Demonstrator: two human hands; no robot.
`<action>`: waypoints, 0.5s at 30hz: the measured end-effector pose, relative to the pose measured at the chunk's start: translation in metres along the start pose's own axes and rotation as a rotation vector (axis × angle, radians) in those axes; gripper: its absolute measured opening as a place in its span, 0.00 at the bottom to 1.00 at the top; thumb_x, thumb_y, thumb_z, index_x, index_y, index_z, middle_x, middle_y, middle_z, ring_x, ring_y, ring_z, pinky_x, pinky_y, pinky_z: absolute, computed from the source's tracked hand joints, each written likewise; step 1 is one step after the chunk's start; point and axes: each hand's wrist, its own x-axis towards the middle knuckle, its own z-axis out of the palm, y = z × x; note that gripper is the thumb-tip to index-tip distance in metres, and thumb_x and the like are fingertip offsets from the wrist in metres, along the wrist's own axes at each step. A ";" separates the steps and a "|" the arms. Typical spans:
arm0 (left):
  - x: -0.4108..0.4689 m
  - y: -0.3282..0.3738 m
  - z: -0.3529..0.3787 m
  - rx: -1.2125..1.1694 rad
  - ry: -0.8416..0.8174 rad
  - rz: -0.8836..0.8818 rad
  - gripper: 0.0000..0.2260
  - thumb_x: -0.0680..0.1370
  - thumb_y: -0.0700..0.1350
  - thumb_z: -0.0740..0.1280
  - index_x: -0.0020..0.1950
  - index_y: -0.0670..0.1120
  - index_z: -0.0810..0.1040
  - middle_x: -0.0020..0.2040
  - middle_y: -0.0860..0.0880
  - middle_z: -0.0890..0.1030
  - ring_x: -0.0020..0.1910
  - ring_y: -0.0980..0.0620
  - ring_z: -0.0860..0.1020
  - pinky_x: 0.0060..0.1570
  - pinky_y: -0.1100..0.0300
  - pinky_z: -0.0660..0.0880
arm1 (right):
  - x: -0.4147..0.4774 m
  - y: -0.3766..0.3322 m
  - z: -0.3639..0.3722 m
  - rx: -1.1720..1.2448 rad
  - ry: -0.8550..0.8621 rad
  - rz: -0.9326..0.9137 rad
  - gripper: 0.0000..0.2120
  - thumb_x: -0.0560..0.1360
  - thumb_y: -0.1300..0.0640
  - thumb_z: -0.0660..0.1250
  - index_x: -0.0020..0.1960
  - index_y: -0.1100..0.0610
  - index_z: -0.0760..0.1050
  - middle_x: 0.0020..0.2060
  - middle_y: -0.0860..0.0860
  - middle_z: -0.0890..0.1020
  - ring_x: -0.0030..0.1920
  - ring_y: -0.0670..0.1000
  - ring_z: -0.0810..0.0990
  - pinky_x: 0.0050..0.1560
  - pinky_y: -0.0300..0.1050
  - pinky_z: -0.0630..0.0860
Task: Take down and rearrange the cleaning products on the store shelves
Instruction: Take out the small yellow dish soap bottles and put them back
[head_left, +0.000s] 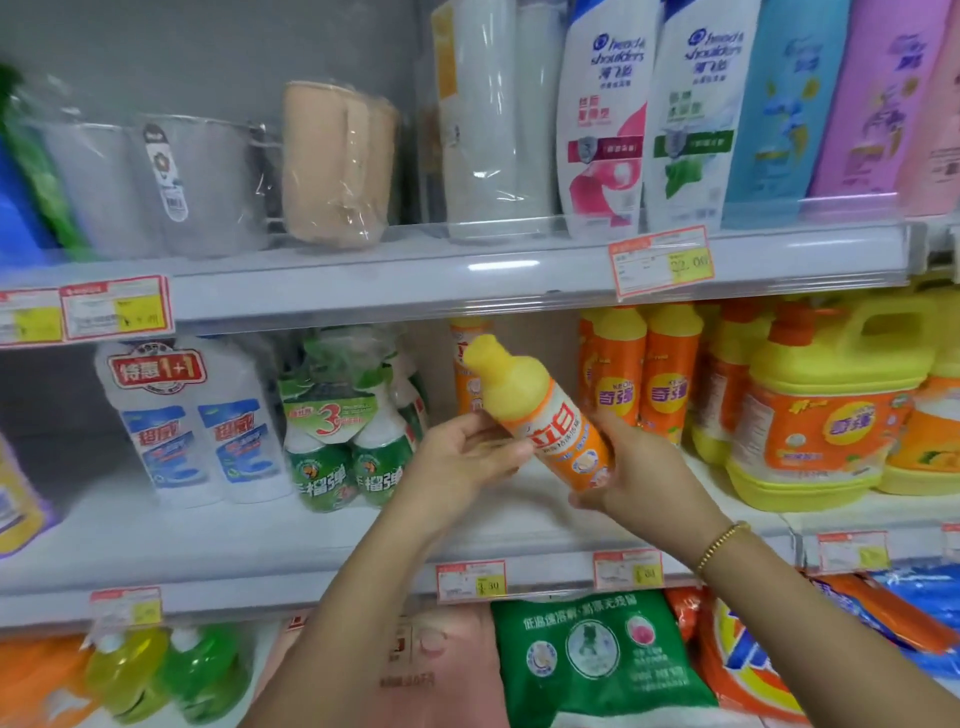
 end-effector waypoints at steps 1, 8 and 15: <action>0.006 -0.005 -0.004 0.027 0.006 -0.003 0.11 0.73 0.32 0.70 0.49 0.47 0.80 0.43 0.53 0.86 0.45 0.59 0.83 0.52 0.62 0.78 | 0.004 0.006 0.007 -0.007 0.039 0.001 0.29 0.60 0.57 0.79 0.58 0.55 0.71 0.47 0.52 0.82 0.46 0.55 0.80 0.41 0.45 0.73; 0.071 -0.034 -0.024 0.240 0.286 0.031 0.17 0.70 0.35 0.74 0.56 0.44 0.77 0.51 0.50 0.80 0.45 0.55 0.79 0.46 0.67 0.76 | 0.038 0.011 0.060 0.213 0.131 0.140 0.26 0.62 0.58 0.79 0.55 0.59 0.71 0.47 0.54 0.82 0.47 0.57 0.80 0.40 0.44 0.72; 0.125 -0.060 -0.032 0.387 0.332 0.016 0.19 0.72 0.39 0.74 0.60 0.45 0.73 0.54 0.48 0.79 0.53 0.47 0.78 0.56 0.52 0.75 | 0.089 0.001 0.097 0.316 0.157 0.320 0.27 0.64 0.56 0.78 0.57 0.61 0.68 0.52 0.56 0.81 0.52 0.58 0.79 0.44 0.39 0.70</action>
